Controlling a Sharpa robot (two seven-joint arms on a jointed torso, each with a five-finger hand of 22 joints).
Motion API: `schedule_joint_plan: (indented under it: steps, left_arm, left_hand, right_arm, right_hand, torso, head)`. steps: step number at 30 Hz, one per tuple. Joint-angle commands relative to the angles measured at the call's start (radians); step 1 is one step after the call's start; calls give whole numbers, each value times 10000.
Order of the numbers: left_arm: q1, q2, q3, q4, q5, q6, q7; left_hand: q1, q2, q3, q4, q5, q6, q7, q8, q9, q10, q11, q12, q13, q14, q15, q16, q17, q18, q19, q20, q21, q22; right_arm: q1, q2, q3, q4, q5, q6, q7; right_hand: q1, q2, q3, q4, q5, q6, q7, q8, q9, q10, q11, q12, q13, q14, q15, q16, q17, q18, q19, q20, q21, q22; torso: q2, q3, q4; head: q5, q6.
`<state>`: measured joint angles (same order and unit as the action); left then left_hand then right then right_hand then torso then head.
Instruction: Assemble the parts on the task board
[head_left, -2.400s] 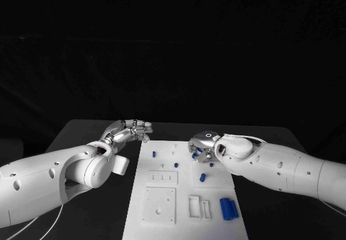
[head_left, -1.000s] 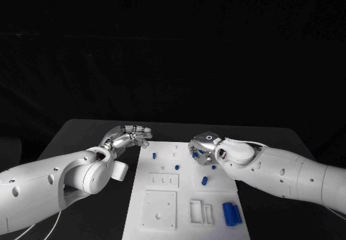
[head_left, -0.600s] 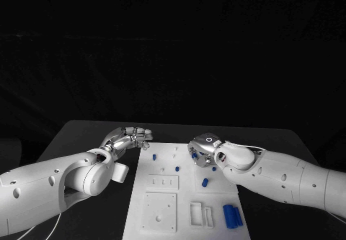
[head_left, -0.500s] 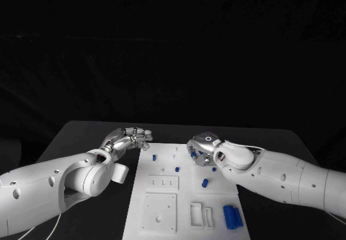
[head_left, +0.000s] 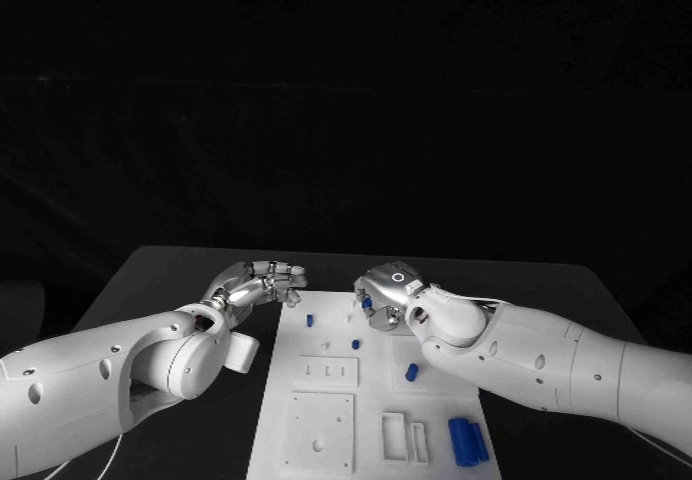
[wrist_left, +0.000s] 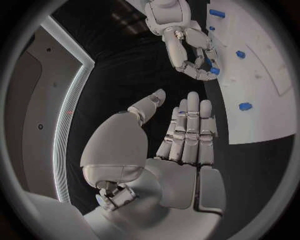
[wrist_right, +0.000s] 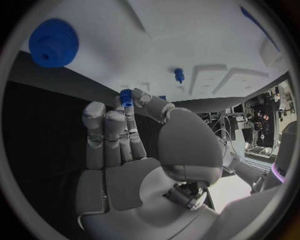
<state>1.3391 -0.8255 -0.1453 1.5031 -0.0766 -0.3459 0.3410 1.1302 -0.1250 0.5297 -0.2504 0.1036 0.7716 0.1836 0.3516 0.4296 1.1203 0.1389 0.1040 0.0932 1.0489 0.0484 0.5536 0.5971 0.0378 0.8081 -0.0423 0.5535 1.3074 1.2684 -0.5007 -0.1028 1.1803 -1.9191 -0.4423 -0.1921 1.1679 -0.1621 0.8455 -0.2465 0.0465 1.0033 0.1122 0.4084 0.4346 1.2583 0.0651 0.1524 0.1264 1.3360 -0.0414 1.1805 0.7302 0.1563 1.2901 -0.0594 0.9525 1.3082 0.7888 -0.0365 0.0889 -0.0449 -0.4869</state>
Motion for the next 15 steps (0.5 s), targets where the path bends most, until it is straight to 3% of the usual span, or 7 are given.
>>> schedule_joint_plan:
  steps: [1, 15]
  left_arm:
    - [19, 45, 10, 15, -35, 105, 59]
    - [19, 138, 11, -34, -37, 124, 65]
  left_hand:
    - [-76, -12, 23, -9, -52, 11, 76, -43, -9, 4, 86, -54, -16, -9, 16, 56, 13, 191, 10, -65, 46, 111]
    - [-74, -14, 32, -19, -53, 11, 76, -45, -13, 6, 87, -68, -19, -12, 16, 57, 20, 191, 9, -67, 49, 112]
  right_arm:
    - [2, 123, 3, -118, -477, -166, -323]
    - [-2, 651, 6, -623, -687, -187, -538]
  right_hand:
    - [19, -97, 51, 14, 25, 92, -11, 69, -6, 730, -249, 18, 228, -257, -309, 41, -16, 1055, 105, -141, 64, 206]
    - [42, -147, 89, 50, 25, 100, -15, 64, 10, 730, -249, 2, 247, -261, -309, 50, -36, 1055, 91, -143, 83, 202]
  torso:
    - [14, -12, 9]
    - [40, -29, 39]
  head:
    - [11, 43]
    - [55, 106]
